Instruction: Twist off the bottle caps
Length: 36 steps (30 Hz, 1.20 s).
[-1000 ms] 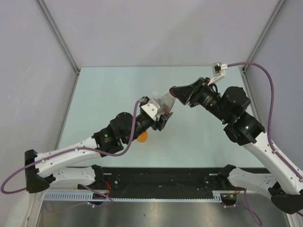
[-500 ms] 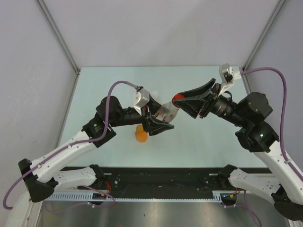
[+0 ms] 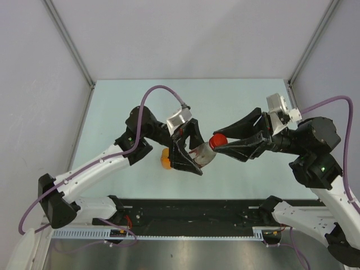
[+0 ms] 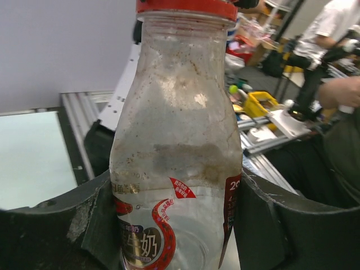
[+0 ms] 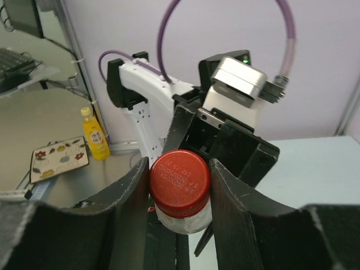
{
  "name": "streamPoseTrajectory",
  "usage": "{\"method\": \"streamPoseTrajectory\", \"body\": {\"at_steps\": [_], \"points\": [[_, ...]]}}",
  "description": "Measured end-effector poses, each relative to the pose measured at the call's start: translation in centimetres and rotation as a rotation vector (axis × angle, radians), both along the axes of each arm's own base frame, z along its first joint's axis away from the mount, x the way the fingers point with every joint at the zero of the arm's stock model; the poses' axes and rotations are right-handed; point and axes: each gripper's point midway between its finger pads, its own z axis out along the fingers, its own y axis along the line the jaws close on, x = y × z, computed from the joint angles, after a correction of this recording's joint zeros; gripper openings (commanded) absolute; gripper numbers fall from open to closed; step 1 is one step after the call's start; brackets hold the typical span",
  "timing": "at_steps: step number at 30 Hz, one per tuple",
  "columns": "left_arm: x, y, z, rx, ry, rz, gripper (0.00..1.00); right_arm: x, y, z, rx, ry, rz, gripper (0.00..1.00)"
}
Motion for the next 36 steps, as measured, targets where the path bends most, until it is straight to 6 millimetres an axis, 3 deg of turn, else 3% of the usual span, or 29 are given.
{"method": "streamPoseTrajectory", "body": {"at_steps": [11, 15, 23, 32, 36], "points": [[-1.8, 1.0, 0.0, 0.04, 0.034, -0.257, 0.0, -3.2, -0.3, -0.5, -0.034, -0.165, 0.173, 0.0], [-1.9, 1.2, -0.1, 0.128, 0.062, -0.338, 0.0, -3.9, -0.4, -0.8, -0.042, -0.217, 0.209, 0.0], [-2.0, 1.6, 0.5, 0.209, 0.088, -0.373, 0.0, -5.2, -0.9, -0.9, -0.047, -0.293, 0.263, 0.0], [-1.4, 0.8, 0.1, 0.253, 0.144, -0.377, 0.0, -4.8, -0.8, -1.2, -0.056, -0.294, 0.244, 0.0], [-0.2, 0.8, -0.1, 0.245, 0.187, -0.33, 0.0, -3.1, -0.7, -1.1, -0.057, -0.252, 0.162, 0.0]]}}
